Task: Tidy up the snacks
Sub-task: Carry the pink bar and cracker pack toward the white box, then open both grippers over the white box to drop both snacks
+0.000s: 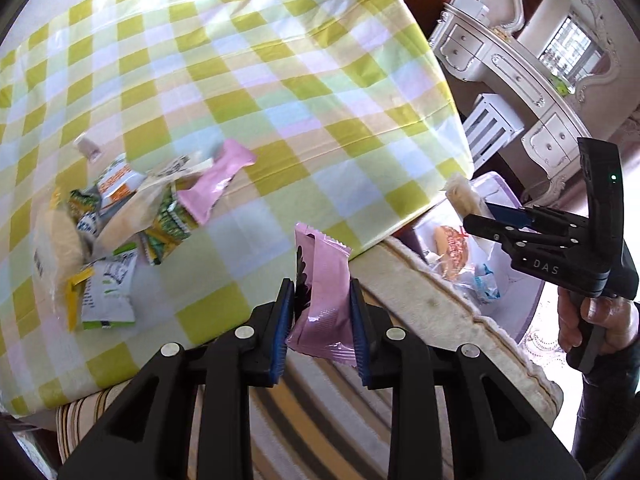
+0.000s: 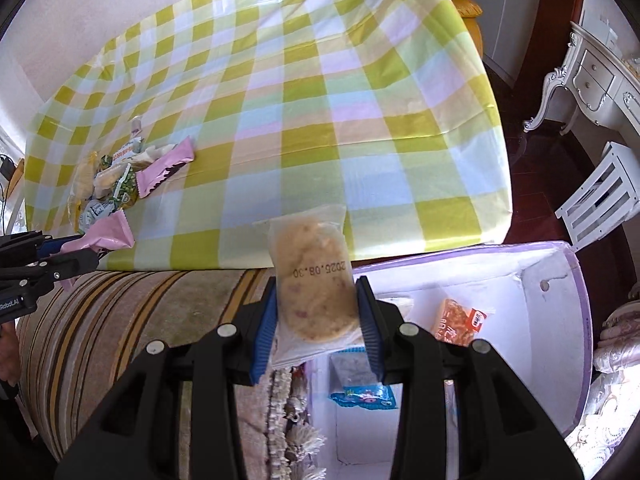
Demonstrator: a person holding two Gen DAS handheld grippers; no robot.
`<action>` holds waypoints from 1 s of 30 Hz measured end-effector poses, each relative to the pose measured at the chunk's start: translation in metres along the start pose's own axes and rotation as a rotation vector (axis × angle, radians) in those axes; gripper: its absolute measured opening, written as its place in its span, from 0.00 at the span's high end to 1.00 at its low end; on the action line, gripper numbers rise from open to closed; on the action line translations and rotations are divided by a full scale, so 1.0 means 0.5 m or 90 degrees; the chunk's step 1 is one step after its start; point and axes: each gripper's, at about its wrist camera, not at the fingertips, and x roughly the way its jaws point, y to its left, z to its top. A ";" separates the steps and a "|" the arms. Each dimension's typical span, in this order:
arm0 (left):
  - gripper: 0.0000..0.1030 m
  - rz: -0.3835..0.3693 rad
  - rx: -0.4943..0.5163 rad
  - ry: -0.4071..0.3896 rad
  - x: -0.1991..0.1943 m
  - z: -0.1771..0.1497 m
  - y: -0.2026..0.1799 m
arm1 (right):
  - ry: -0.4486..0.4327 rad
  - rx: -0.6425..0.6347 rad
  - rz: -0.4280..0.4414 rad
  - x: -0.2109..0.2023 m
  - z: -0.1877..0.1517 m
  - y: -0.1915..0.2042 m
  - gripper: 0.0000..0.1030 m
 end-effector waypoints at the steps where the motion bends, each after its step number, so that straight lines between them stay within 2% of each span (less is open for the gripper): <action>1: 0.74 -0.010 0.010 0.001 0.005 0.006 -0.018 | -0.001 0.007 -0.003 -0.002 -0.003 -0.011 0.63; 8: 0.74 -0.054 0.087 0.018 0.048 0.038 -0.143 | 0.008 0.052 -0.023 -0.001 -0.036 -0.083 0.63; 15: 0.74 -0.084 0.148 0.061 0.114 0.047 -0.244 | 0.033 0.091 -0.038 0.011 -0.086 -0.146 0.63; 23: 0.74 -0.082 0.169 0.101 0.188 0.057 -0.292 | 0.069 0.129 -0.046 0.033 -0.150 -0.197 0.63; 27: 0.72 -0.086 0.150 0.111 0.210 0.064 -0.292 | 0.074 0.138 -0.045 0.036 -0.163 -0.207 0.63; 29: 0.67 -0.084 0.140 0.118 0.216 0.065 -0.287 | 0.072 0.141 -0.046 0.035 -0.164 -0.212 0.62; 30: 0.61 -0.083 0.137 0.117 0.216 0.065 -0.284 | 0.071 0.142 -0.044 0.034 -0.163 -0.213 0.62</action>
